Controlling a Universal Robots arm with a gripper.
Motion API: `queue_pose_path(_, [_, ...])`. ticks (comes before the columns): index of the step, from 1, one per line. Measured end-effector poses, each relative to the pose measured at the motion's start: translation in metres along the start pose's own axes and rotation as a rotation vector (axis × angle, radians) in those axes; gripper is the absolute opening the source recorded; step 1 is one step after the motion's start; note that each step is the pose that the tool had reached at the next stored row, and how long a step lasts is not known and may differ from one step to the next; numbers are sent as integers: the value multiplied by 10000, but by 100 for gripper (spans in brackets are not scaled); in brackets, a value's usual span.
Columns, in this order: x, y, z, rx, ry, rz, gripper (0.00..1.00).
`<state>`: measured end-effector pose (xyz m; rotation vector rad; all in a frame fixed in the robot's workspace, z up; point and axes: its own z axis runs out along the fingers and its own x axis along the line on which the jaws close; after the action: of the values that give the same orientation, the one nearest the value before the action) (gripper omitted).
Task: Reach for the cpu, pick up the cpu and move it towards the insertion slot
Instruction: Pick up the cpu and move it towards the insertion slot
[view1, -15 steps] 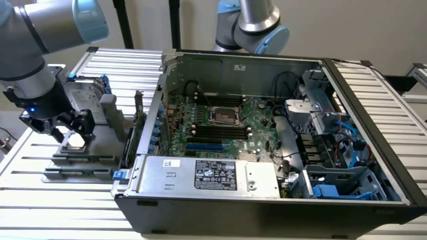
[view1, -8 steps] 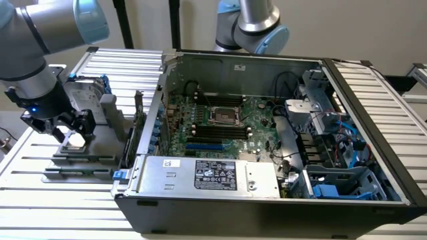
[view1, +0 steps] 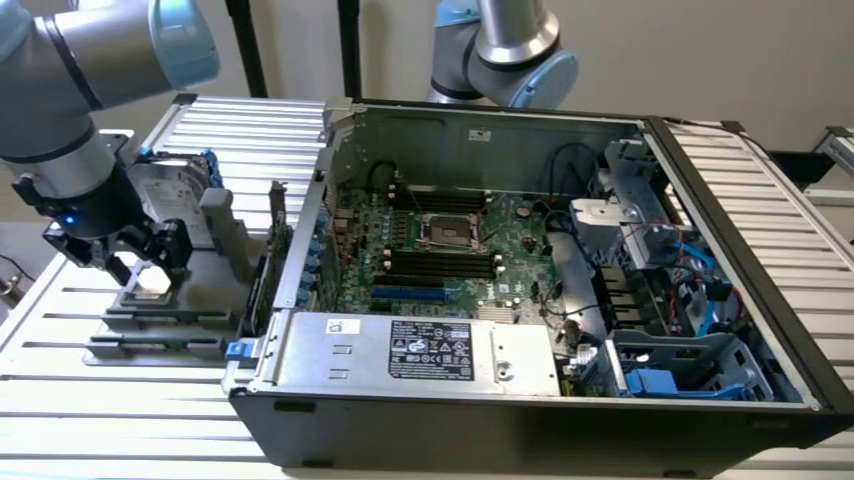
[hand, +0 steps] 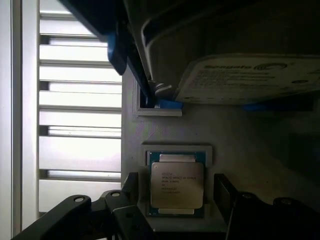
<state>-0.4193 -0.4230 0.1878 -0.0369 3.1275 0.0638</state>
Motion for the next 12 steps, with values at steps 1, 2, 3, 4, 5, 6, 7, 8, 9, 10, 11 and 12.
queue_pose_path(1, [0, 1, 3, 0, 0, 1, 71])
queue_pose_path(2, [0, 2, 6, 0, 0, 1, 71])
queue_pose_path(3, [0, 3, 7, 1, 1, 1, 71])
queue_pose_path(4, [0, 5, 9, 1, 1, 1, 71])
queue_pose_path(5, [0, 6, 11, 3, 1, 1, 71])
queue_pose_path(6, [0, 8, 14, 4, 2, 1, 71])
queue_pose_path(7, [0, 10, 15, 6, 3, 1, 71])
queue_pose_path(8, [0, 11, 17, 10, 4, 1, 71])
queue_pose_path(9, [0, 11, 20, 17, 5, 1, 71])
queue_pose_path(10, [0, 12, 22, 28, 9, 1, 71])
queue_pose_path(11, [0, 13, 23, 42, 14, 1, 71])
queue_pose_path(12, [0, 13, 24, 62, 24, 1, 71])
